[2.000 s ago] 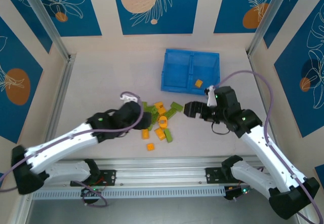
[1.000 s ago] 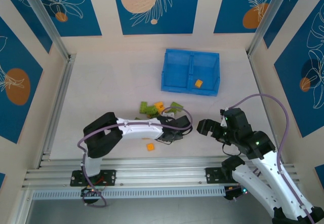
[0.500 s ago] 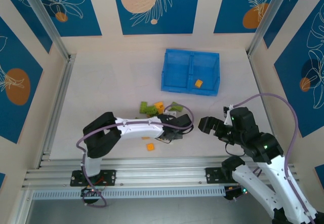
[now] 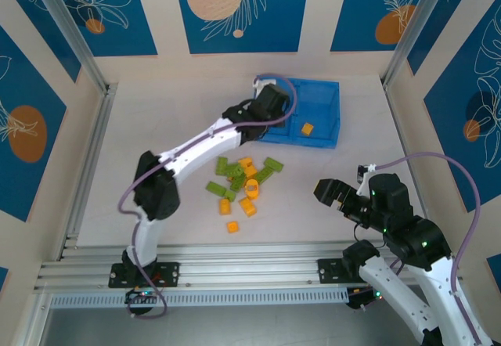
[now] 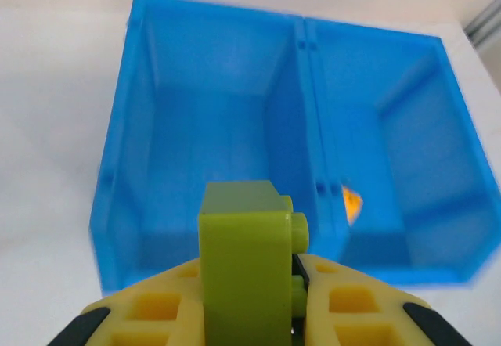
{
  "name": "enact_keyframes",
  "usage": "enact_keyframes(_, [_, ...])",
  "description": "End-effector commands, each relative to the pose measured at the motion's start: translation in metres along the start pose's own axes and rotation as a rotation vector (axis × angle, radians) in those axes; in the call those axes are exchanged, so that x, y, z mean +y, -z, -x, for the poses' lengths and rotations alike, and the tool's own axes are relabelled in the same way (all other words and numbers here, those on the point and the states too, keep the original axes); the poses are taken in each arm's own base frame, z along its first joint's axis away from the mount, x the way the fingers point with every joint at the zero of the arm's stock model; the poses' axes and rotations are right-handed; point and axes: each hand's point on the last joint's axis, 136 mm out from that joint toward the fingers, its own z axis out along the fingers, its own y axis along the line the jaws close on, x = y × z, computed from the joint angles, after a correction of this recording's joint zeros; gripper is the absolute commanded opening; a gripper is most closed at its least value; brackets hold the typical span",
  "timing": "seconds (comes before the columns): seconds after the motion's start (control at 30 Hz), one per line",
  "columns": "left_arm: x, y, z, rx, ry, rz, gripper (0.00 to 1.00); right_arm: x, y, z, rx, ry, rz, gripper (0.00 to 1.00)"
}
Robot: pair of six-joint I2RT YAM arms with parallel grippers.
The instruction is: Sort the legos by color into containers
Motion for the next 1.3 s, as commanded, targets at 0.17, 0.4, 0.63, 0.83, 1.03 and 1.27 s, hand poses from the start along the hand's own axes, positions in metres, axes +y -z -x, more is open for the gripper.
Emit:
enact_keyframes(0.17, [0.011, -0.112, -0.001, 0.012, -0.130, 0.015, 0.10, 0.003, 0.001, -0.008, 0.037, -0.021, 0.028, 1.00])
enact_keyframes(0.4, [0.004, -0.142, -0.024, 0.049, -0.087, -0.074, 0.27, 0.009, -0.001, -0.012, 0.066, -0.035, 0.058, 1.00])
enact_keyframes(0.63, [-0.007, -0.108, 0.006, 0.021, -0.078, -0.110, 0.45, 0.008, -0.003, -0.012, 0.065, -0.051, 0.056, 0.99])
enact_keyframes(0.83, [-0.031, -0.015, 0.051, -0.032, -0.108, -0.174, 0.38, 0.007, -0.007, -0.007, 0.054, -0.044, 0.040, 1.00])
enact_keyframes(1.03, [-0.048, 0.112, 0.050, -0.169, -0.251, -0.283, 0.36, 0.006, -0.025, -0.006, 0.073, -0.042, 0.024, 0.99])
enact_keyframes(1.27, [-0.026, 0.224, -0.013, -0.203, -0.516, -0.327, 0.36, 0.011, -0.058, 0.001, 0.113, -0.016, 0.004, 0.99])
